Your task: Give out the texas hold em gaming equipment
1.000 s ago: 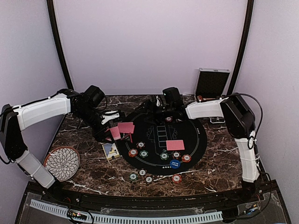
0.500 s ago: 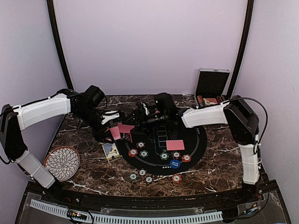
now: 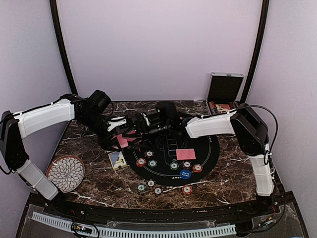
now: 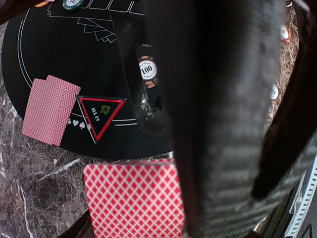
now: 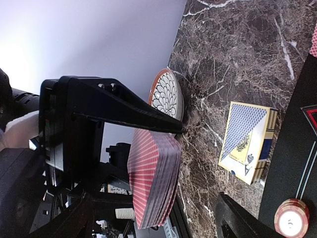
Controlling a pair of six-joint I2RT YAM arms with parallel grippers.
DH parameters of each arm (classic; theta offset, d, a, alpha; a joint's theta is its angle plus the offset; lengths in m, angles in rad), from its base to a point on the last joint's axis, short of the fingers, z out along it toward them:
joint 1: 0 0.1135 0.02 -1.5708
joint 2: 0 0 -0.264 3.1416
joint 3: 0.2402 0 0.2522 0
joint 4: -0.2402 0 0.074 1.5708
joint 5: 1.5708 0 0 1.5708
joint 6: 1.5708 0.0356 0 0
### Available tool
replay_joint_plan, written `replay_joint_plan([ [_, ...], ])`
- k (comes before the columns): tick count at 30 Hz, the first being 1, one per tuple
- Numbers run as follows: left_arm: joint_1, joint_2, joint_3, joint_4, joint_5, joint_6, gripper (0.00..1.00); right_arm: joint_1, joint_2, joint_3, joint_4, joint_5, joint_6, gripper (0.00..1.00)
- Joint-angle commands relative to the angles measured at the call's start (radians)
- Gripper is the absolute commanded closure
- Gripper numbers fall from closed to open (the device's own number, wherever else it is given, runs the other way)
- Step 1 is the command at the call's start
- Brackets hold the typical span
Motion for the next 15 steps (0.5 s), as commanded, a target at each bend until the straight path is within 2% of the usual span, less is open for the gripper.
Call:
replay_joint_plan([
  [1, 0.000, -0.033, 0.030, -0.016, 0.029, -0.001, 1.00, 0.025, 0.044, 0.062, 0.048, -0.035, 0.028, 0.16],
  [15, 0.000, -0.030, 0.045, -0.022, 0.051, -0.006, 1.00, 0.058, 0.166, 0.206, 0.060, -0.071, 0.106, 0.22],
])
